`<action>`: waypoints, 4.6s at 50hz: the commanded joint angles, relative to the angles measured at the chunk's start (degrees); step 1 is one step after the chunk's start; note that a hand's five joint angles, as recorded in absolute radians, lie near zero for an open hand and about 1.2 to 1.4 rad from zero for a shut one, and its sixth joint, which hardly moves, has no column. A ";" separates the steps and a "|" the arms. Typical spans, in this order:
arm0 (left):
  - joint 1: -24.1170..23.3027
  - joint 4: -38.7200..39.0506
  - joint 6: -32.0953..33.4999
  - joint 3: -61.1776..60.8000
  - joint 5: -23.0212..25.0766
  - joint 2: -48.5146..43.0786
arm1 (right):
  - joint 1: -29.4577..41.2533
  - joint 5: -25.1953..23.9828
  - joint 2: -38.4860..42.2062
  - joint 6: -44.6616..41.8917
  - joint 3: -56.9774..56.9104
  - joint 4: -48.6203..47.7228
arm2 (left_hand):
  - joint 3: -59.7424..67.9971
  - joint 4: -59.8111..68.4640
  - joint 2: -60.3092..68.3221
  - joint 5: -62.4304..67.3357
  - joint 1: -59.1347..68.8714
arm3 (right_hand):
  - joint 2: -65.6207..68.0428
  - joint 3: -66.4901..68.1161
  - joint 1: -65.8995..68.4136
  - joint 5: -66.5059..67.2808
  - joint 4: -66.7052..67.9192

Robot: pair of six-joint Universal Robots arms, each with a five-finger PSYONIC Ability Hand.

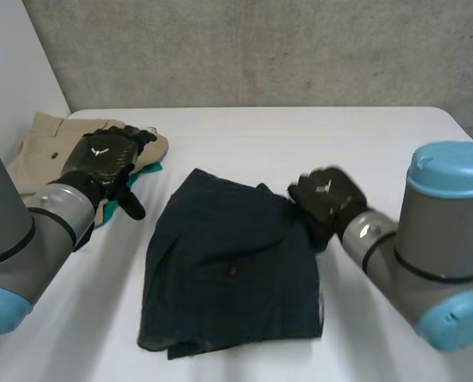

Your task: Fold the laundry.

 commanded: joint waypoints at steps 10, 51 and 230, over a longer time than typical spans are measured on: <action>-1.61 0.58 0.04 -0.91 0.04 1.88 | -9.98 0.85 21.16 -13.25 -31.52 -7.55 | -1.24 -0.93 -0.87 -2.57 -0.64 | 13.28 12.34 24.51 14.00 11.97; -3.72 9.37 4.78 10.44 7.95 -14.99 | -2.95 8.23 1.22 24.63 -4.12 14.69 | -0.52 -0.21 -0.15 -1.85 0.08 | -55.96 -56.91 -44.74 -55.24 -57.27; -13.30 -11.54 -0.56 -13.64 -7.08 2.85 | -20.78 -24.46 -3.34 -19.48 7.73 18.82 | 24.37 24.69 24.75 23.04 24.97 | -49.74 -50.69 -38.51 -49.02 -51.05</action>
